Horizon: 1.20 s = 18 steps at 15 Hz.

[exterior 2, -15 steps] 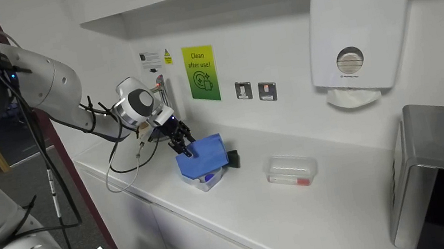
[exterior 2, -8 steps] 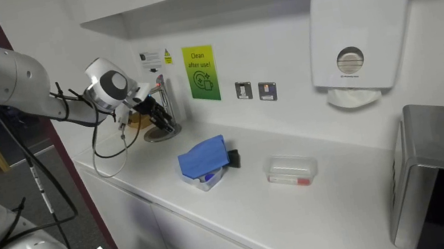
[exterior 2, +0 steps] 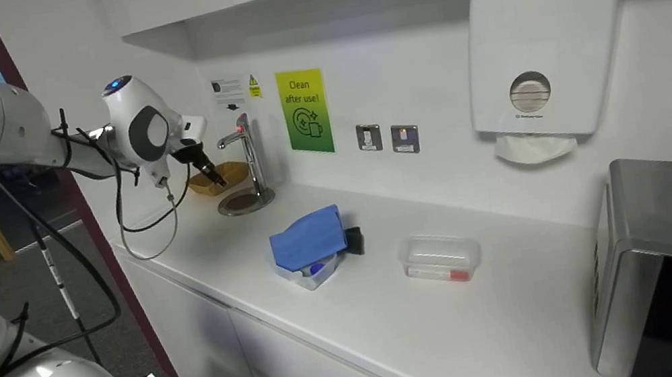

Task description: Put the blue towel in the clear container.

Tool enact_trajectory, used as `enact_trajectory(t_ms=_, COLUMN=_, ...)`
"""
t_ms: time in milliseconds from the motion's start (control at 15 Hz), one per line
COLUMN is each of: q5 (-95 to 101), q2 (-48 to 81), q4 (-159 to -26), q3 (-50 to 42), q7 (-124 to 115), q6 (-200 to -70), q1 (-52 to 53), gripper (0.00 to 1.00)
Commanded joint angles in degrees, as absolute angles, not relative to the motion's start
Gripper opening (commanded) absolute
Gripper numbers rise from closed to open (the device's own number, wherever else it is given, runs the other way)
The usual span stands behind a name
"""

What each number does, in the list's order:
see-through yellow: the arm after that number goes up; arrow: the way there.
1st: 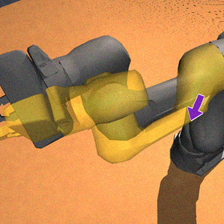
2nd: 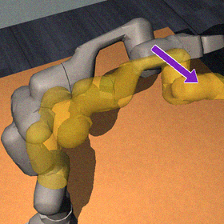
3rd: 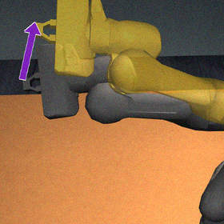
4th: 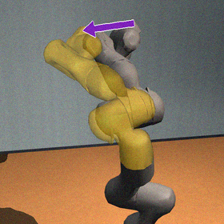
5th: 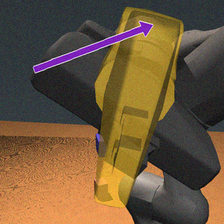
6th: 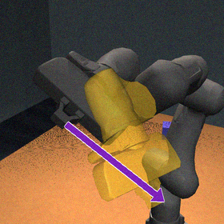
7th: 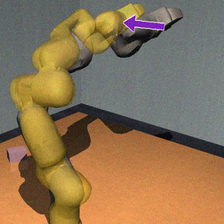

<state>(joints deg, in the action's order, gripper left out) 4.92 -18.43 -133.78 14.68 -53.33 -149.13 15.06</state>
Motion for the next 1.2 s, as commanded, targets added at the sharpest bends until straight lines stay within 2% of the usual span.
enact_trajectory(t_ms=0, q5=-8.86, q2=-14.72, q4=-134.21, q3=13.24, q7=-39.14, q6=-154.88, q1=19.64, gripper=1.0)
enact_trajectory(t_ms=200, q5=-23.92, q2=-9.79, q4=-132.9, q3=13.6, q7=-26.22, q6=-154.47, q1=23.82, gripper=1.0)
enact_trajectory(t_ms=467, q5=-38.61, q2=-9.5, q4=-129.97, q3=14.09, q7=-12.18, q6=-141.48, q1=24.84, gripper=1.0)
enact_trajectory(t_ms=533, q5=-39.08, q2=-9.86, q4=-129.14, q3=14.44, q7=-10.91, q6=-136.62, q1=24.16, gripper=1.0)
enact_trajectory(t_ms=600, q5=-36.42, q2=-8.44, q4=-131.07, q3=16.28, q7=-14.54, q6=-143.02, q1=23.0, gripper=1.0)
enact_trajectory(t_ms=733, q5=-37.48, q2=-8.7, q4=-129.59, q3=16.29, q7=-13.16, q6=-138.84, q1=22.91, gripper=1.0)
enact_trajectory(t_ms=1133, q5=-37.5, q2=-8.71, q4=-129.26, q3=16.29, q7=-13.11, q6=-138.5, q1=22.91, gripper=1.0)
